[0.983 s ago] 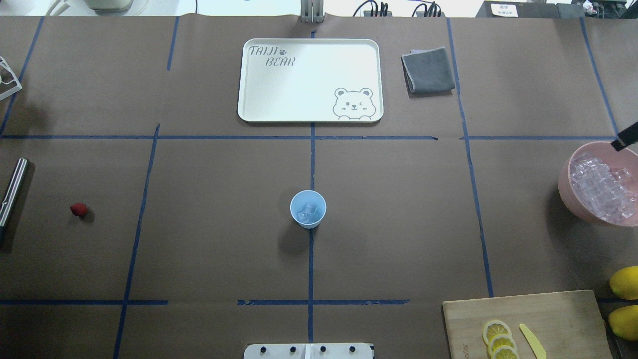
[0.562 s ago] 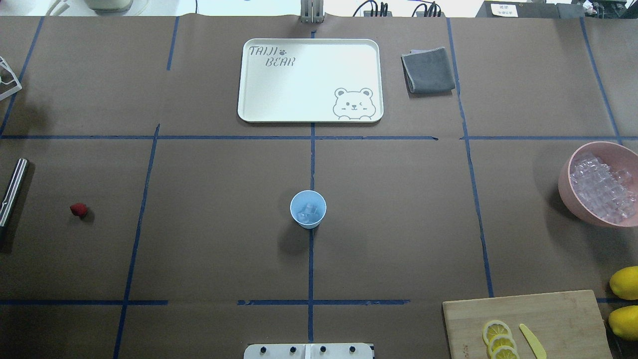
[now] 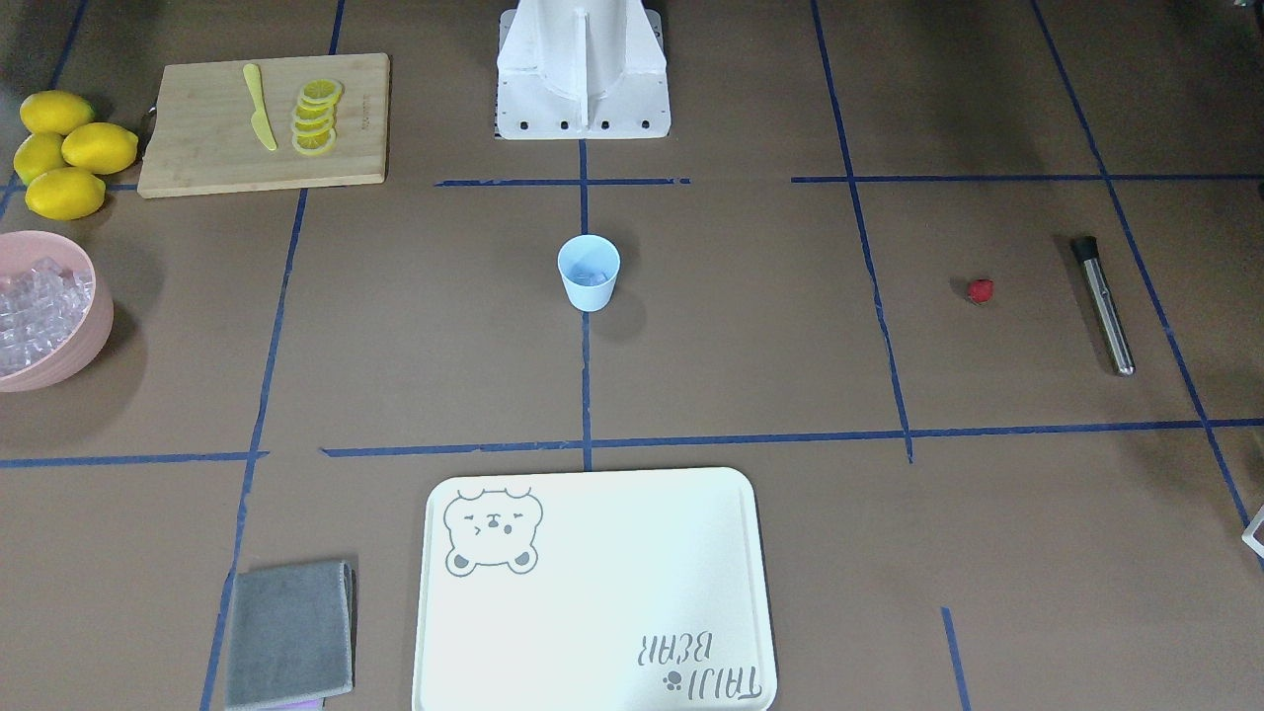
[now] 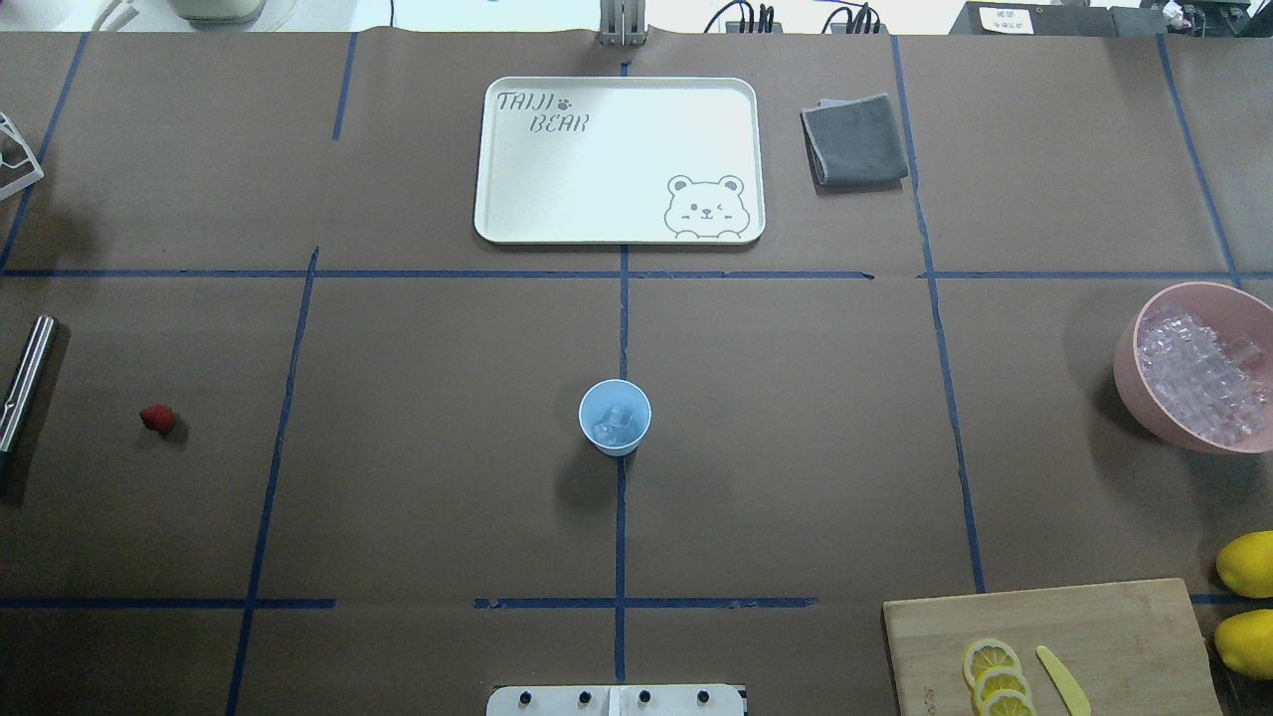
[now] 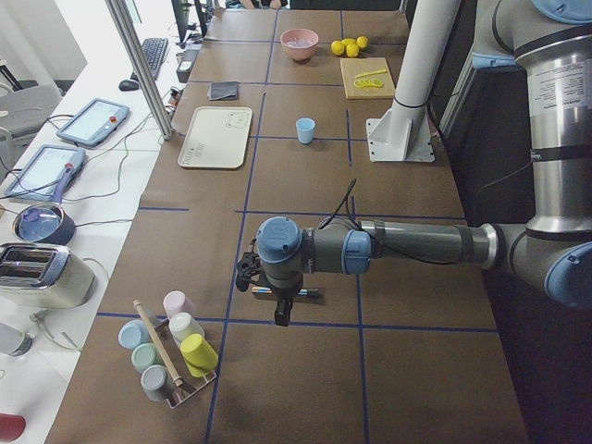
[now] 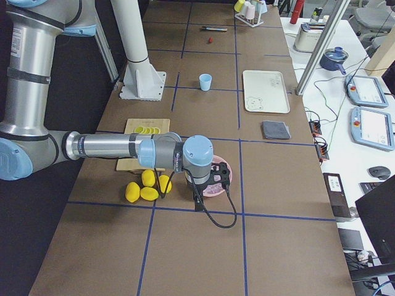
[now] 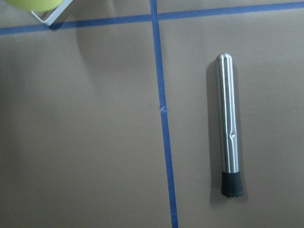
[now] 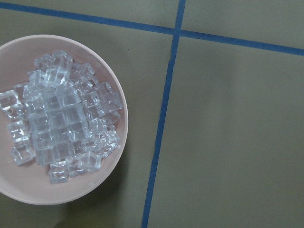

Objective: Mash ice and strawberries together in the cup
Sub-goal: 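Move the left gripper down toward the red strawberry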

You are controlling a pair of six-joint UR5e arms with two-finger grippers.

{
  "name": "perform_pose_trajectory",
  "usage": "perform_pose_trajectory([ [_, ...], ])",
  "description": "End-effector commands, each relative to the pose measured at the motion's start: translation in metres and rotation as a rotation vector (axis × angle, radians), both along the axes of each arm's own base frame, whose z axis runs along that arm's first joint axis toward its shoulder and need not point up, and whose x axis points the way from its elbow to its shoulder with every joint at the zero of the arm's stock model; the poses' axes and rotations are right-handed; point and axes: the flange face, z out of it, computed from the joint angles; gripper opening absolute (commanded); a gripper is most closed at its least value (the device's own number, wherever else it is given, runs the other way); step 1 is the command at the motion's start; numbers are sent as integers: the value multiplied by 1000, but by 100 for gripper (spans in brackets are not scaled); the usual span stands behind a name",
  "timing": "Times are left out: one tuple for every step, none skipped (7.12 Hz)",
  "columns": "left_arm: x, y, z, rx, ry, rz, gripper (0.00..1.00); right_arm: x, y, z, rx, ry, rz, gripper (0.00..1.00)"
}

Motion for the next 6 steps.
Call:
perform_pose_trajectory([
  [1, -22, -16, 36, 1, -1, 100, 0, 1, 1, -4, -1, 2, 100],
  [4, -45, -30, 58, 6, 0, 100, 0, 1, 1, -4, -2, 2, 100],
  [4, -49, -19, 48, 10, 2, 100, 0, 1, 1, -4, -2, 2, 100],
  [9, -54, -38, 115, 16, 10, 100, 0, 1, 2, -7, -2, 3, 100],
  [41, -59, -49, 113, 26, 11, 100, 0, 1, 1, -6, -1, 4, 100],
  [83, -58, -60, 70, 40, 11, 100, 0, 1, 0, -5, -1, 4, 100],
])
